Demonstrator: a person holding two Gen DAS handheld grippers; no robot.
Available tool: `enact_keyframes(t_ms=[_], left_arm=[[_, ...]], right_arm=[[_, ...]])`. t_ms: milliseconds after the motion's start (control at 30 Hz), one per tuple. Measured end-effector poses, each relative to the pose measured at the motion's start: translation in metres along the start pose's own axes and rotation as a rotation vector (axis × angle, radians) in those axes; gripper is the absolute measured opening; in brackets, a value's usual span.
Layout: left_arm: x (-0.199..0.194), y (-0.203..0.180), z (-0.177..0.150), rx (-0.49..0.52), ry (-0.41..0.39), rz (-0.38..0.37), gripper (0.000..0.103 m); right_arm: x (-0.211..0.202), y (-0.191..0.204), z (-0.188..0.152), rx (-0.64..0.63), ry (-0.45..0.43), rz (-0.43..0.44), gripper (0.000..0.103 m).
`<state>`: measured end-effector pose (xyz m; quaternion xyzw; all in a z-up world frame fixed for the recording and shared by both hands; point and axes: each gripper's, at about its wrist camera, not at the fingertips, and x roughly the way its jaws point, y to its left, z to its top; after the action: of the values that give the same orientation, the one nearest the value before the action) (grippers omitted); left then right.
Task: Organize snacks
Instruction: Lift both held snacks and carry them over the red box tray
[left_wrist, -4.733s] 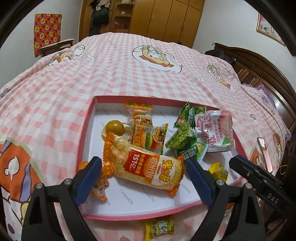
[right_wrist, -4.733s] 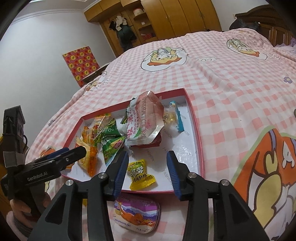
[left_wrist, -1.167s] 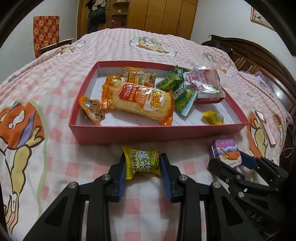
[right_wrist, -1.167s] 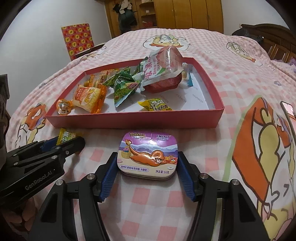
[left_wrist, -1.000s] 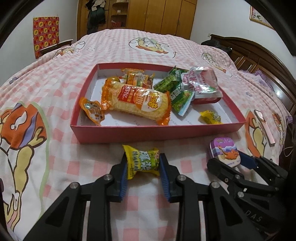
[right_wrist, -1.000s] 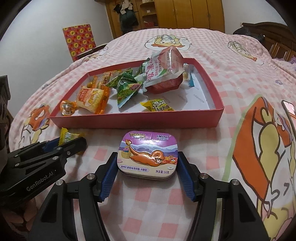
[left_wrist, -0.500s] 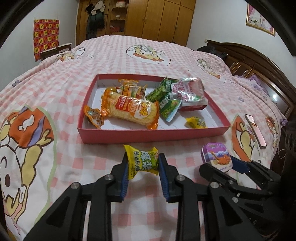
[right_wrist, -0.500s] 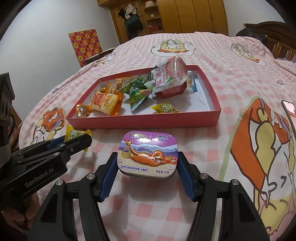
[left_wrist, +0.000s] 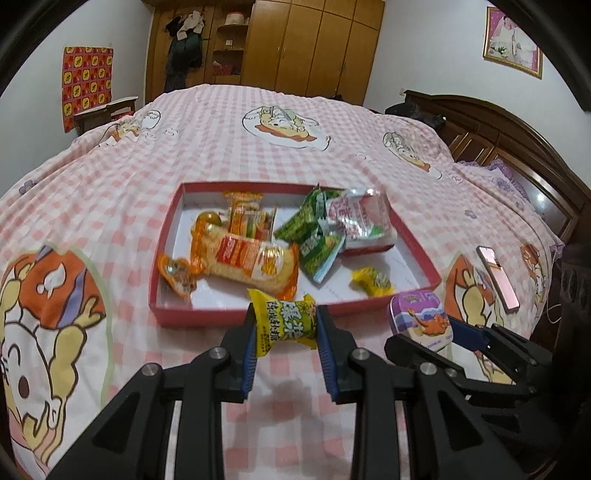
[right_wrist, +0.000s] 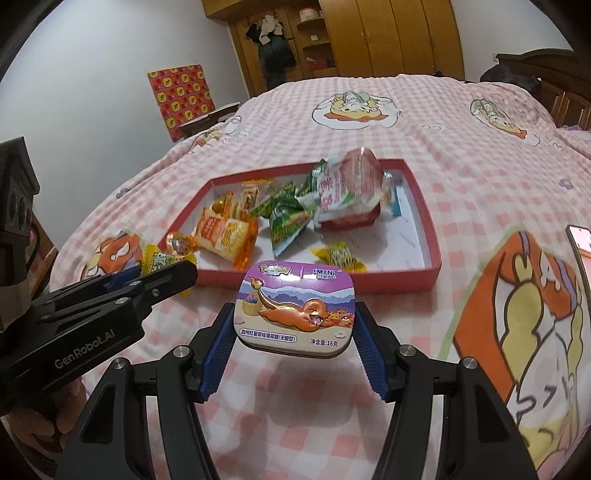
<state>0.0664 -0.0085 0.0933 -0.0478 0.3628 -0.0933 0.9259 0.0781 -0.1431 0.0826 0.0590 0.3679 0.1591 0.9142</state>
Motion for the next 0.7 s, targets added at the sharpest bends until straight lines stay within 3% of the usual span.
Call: enact_keyframes(t_ms=[433,700], left_arm=[[0.02,0.003,0.042,0.009,-0.032,0.001,0.03],[0.05,0.007,0.059,-0.006,-0.008,-0.007,0.03]], right_arm=[[0.011,-0.007,0.037,0.002,-0.014,0.016,0.063],[0.03,-0.011,0.053,-0.012,-0.003,0.01,0.063]])
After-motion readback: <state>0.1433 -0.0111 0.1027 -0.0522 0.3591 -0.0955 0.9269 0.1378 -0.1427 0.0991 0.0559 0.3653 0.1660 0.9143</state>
